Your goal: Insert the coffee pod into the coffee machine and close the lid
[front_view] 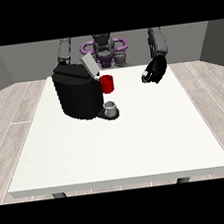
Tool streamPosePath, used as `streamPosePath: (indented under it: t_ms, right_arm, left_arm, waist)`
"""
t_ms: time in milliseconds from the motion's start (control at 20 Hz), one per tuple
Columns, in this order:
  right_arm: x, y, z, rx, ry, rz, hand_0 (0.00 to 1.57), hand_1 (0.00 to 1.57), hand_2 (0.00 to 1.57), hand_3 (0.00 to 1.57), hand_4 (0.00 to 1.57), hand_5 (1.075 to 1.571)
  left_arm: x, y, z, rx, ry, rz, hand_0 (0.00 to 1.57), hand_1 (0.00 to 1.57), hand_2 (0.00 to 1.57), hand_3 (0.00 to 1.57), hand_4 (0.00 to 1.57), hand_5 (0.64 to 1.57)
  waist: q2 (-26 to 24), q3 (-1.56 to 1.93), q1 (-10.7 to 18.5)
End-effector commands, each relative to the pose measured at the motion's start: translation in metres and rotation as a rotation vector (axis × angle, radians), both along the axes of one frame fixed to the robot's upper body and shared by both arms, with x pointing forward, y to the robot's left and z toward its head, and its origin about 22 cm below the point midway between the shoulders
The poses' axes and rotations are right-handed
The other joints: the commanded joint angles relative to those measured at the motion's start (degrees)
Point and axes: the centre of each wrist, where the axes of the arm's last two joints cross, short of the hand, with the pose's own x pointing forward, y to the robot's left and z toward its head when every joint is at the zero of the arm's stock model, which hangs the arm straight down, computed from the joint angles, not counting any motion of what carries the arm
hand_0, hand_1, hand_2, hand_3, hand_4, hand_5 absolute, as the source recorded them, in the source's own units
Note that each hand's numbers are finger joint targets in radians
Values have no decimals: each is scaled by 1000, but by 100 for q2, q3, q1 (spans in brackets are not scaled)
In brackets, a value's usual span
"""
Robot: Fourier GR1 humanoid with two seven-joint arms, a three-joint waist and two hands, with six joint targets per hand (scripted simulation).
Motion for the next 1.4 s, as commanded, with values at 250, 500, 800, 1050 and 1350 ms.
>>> streamPosePath:
  t_ms: [250, 500, 800, 1050, 1350]
  right_arm:
    - [0, -18, -20, -16, 57, -20, 0, 0, 0, 0, 0, 1571]
    - [6, -8, -10, -2, 15, 7, 0, 0, 0, 0, 0, 1571]
    - [7, 23, 2, 36, -13, 43, 0, 0, 0, 0, 0, 1571]
    - [22, -10, 23, 30, -106, 80, 0, 0, 0, 0, 0, 1571]
    - [33, -4, 39, 5, -145, 42, 0, 0, 0, 0, 0, 1571]
  left_arm:
    - [18, -60, 25, -14, 47, -99, 1418, 1418, 1400, 1334, 534, 1571]
    - [35, -70, 66, -32, 33, -77, 1424, 1424, 1404, 1341, 557, 1571]
    - [49, -88, 109, -100, 25, -80, 985, 985, 1204, 1371, 511, 1571]
    - [57, -73, 171, -133, -85, 3, 1195, 1195, 1240, 1260, 489, 1571]
    - [60, -97, 193, -79, -114, -22, 1203, 1203, 1267, 1262, 487, 1571]
  waist:
    - [-500, 2, 164]
    - [-427, 1, -87]
    - [-548, 0, -277]
    - [-29, 1, -787]
    - [148, 3, -722]
